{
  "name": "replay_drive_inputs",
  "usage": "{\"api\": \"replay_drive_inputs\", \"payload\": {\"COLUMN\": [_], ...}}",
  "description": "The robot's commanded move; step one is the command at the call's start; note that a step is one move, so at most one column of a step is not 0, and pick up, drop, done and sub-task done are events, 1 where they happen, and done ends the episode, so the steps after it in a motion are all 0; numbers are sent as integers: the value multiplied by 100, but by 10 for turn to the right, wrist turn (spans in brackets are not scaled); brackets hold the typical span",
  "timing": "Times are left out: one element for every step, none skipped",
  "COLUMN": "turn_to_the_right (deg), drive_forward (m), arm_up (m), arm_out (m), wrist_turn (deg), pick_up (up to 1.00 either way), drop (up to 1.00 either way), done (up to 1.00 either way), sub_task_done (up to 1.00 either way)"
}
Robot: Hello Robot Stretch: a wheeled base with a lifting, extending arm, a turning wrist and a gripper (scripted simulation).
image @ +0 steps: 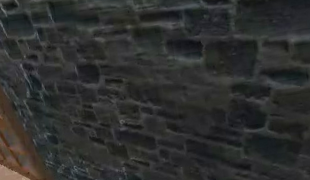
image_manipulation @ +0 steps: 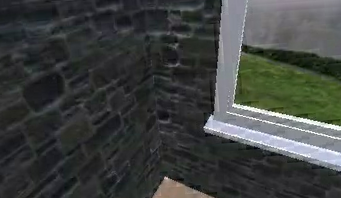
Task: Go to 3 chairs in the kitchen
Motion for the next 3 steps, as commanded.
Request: {"api": "replay_drive_inputs", "payload": {"turn_to_the_right": [-450, -450, -150], "drive_forward": [0, 0, 0], "arm_up": [0, 0, 0], "arm_out": [0, 0, 0], "wrist_turn": [0, 0, 0], "pick_up": [0, 0, 0], "drop": [0, 0, 0], "done": [0, 0, 0], "sub_task_done": [0, 0, 0]}}
